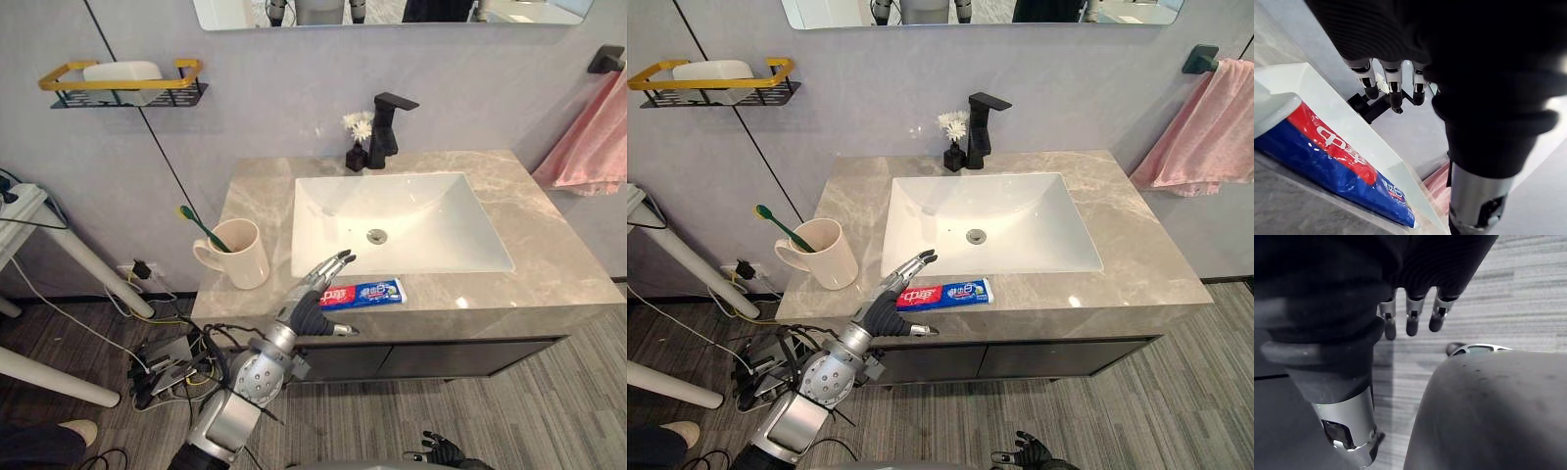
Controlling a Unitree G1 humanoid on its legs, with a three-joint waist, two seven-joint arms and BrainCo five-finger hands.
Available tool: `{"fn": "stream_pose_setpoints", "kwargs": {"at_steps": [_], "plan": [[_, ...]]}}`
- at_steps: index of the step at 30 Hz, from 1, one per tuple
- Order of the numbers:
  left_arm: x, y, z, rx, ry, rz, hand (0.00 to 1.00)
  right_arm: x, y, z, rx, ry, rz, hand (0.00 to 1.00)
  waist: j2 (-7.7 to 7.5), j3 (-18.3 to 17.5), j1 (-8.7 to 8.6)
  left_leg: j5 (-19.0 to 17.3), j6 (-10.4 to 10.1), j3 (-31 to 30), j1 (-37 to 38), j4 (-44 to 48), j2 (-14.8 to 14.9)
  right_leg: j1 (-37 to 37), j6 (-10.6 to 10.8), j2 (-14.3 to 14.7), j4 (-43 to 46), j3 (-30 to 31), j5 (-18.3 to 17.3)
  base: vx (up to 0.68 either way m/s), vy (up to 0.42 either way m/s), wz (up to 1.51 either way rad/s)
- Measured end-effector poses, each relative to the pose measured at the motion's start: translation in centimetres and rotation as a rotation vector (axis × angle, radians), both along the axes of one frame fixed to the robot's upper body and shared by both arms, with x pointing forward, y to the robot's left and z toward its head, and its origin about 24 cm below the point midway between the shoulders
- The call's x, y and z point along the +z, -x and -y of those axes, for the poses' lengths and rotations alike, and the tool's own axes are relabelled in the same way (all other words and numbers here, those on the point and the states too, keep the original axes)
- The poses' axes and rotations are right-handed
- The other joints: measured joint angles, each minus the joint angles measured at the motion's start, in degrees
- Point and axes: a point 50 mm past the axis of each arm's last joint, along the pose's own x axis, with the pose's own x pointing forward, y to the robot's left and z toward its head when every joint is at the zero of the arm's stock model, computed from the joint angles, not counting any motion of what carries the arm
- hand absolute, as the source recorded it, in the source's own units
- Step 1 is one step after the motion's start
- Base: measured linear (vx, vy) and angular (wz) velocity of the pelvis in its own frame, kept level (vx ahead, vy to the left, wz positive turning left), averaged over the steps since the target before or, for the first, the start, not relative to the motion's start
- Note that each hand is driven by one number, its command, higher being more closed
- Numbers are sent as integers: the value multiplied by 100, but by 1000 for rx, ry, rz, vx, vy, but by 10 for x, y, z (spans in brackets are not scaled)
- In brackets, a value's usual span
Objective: Organize washtable
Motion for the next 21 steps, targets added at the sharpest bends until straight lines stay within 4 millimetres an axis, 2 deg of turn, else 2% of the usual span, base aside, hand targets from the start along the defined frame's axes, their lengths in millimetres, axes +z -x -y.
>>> {"fn": "stream_pose_setpoints", "kwargs": {"at_steps": [12,18,21], "plan": [[-4,0,-1,-4,-29,-26,0,-1,4,1,-108,-37,-1,0,7,3,-12,-3,-2,102,92,-20,8,54,11,23,-121,54,63,-32,-15,-4],[-19,-2,-4,9,-60,-100,0,-1,6,1,-122,-40,-4,0,12,-1,-14,-3,-3,135,106,-20,19,83,8,45,-195,81,118,-33,-18,-3],[-25,-3,-5,15,-71,-127,0,-2,11,2,-203,-61,-4,0,17,-4,-14,-2,-3,136,110,-20,20,87,12,45,-194,83,121,-39,-18,0]]}}
